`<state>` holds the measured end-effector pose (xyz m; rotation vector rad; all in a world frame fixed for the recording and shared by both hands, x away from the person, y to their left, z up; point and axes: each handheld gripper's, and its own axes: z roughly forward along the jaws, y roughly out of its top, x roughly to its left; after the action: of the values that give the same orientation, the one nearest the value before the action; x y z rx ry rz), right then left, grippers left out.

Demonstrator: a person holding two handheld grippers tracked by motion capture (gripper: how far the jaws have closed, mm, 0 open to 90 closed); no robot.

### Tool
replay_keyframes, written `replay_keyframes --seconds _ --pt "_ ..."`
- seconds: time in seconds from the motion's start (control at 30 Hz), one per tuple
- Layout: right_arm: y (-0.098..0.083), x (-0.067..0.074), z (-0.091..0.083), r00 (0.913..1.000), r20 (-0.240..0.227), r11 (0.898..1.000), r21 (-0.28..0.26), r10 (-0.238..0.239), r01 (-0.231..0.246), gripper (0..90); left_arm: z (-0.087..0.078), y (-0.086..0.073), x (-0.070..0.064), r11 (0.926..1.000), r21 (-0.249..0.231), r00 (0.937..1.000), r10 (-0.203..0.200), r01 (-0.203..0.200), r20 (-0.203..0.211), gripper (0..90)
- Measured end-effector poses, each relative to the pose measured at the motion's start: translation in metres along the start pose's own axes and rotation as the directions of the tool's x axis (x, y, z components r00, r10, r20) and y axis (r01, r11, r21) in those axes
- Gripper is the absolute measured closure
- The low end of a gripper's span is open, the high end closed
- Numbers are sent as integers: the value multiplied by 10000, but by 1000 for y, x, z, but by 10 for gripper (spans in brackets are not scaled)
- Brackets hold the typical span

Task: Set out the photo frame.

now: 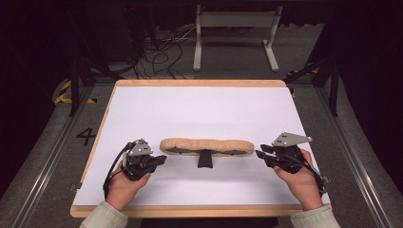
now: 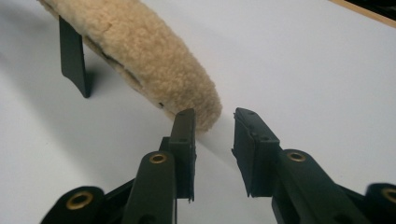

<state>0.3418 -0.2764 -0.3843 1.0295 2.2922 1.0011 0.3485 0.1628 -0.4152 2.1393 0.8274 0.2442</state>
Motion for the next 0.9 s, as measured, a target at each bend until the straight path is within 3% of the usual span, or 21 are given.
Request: replay_keyframes --seconds 0.07,0.2,0.37,0.43,0.73,0.83,0.9 --pt "-1 0 1 9999 111 9999 -163 -4 6 698 4 0 3 9995 -69 9995 -293 294 148 900" --pt "-2 3 5 9988 467 9991 -390 -164 183 760 10 0 8 9993 -71 9992 -371 372 181 900" --pt "-3 5 11 9952 919 9979 -512 -338 386 842 16 1 3 9999 20 9999 101 -101 -132 900" --pt "-4 5 15 9925 1125 9972 -523 -470 532 885 15 1 2 9999 -8 9999 107 -107 -122 900" --pt "-7 5 29 9945 856 9961 -585 -602 654 900 15 1 1 9999 -107 10000 38 -39 -54 900" --pt "-8 3 29 9958 753 9965 -615 -522 569 900 15 0 3 9996 -239 9996 -175 180 233 900" --pt "-8 3 29 9957 752 9965 -600 -544 590 900 17 1 4 9990 -294 9992 -328 334 212 900"
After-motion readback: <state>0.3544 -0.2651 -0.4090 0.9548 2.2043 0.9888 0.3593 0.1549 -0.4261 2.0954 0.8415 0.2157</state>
